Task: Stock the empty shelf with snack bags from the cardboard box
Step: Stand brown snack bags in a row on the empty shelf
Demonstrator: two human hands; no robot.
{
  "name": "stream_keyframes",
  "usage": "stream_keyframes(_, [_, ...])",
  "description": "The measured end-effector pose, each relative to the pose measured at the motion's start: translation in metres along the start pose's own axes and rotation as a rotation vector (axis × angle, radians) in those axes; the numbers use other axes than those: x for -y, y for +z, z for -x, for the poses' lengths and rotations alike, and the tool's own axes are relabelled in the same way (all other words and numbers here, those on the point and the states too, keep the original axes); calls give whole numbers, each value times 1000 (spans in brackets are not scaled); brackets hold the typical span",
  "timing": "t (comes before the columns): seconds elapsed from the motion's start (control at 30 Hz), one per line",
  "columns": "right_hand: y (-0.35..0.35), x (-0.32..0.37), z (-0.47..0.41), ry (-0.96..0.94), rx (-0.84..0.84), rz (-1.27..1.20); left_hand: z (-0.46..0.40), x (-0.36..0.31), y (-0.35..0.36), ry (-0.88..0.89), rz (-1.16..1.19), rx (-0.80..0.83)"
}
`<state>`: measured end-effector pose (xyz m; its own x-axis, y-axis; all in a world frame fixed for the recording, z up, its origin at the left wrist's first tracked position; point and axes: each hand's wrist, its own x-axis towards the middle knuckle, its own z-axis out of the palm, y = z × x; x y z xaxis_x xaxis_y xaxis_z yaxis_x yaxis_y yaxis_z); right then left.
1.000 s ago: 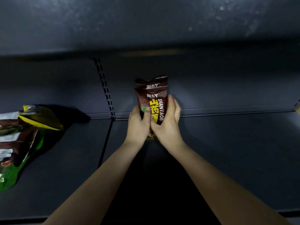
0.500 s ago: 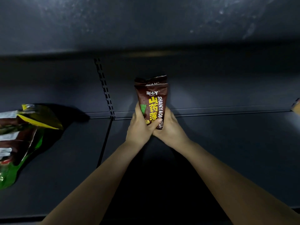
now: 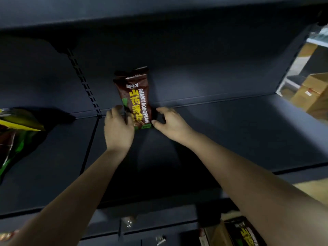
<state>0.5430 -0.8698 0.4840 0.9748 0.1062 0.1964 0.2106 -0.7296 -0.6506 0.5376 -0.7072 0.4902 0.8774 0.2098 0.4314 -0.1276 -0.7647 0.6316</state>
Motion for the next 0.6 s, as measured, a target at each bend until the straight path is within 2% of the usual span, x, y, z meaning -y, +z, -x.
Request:
stream_keyframes(0.23, [-56, -24, 72, -87, 24, 187, 64, -62, -3, 95, -345, 163])
stream_keyframes(0.33, [-84, -40, 101, -114, 34, 258, 95, -95, 5, 165, -381, 232])
stream_keyframes(0.6, [-157, -92, 181, -130, 21, 314, 175, -168, 30, 285, -400, 268])
